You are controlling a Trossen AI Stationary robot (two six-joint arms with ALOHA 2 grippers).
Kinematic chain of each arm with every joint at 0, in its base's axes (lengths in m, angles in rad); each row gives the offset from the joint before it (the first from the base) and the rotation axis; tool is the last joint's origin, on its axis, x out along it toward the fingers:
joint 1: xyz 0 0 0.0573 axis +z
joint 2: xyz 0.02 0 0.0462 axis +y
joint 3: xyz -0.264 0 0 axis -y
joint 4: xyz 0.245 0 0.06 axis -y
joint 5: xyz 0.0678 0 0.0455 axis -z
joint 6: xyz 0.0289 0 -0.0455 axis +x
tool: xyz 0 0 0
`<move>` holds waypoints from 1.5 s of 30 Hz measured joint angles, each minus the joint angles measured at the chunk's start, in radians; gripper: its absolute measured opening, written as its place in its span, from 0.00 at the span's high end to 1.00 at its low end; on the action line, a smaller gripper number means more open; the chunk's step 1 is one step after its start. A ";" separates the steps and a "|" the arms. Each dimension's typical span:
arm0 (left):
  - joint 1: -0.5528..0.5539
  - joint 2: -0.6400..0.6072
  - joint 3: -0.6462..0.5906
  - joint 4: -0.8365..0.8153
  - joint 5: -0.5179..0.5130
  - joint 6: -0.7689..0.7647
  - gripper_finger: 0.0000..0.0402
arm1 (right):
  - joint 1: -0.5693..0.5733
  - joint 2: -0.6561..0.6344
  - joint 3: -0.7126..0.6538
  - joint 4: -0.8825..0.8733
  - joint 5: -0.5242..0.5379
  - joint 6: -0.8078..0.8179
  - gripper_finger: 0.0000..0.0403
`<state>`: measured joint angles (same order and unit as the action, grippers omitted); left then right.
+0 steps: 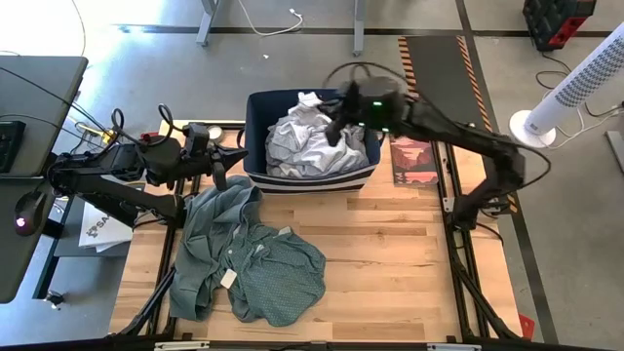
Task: Sort clothes
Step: Put the white sock into the blue bin, then put the green polo shirt into the blue bin
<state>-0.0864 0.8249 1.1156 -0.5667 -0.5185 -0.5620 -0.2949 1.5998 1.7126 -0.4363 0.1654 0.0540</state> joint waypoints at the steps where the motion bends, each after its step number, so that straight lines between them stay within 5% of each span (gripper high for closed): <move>1: 0.000 0.000 0.000 -0.001 0.000 0.006 1.00 | -0.010 0.031 0.015 -0.014 -0.002 -0.009 0.93; 11: 0.000 0.000 0.000 -0.003 -0.001 0.017 1.00 | -0.056 0.146 0.190 -0.304 -0.062 0.126 0.62; 28: 0.000 0.000 0.000 -0.004 0.014 0.052 1.00 | 0.145 0.123 0.594 -0.594 -0.063 0.143 0.61; 40: 0.001 0.000 0.001 -0.053 0.250 0.129 1.00 | 0.457 0.125 0.302 -0.644 -0.069 0.422 0.61; 45: -0.012 0.006 -0.007 -0.224 0.349 -0.021 0.97 | 0.509 0.125 0.160 -0.638 -0.068 0.595 0.61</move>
<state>-0.0987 0.8307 1.1088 -0.7911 -0.1692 -0.5826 0.2144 1.7252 1.8722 -1.0740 0.0972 0.6486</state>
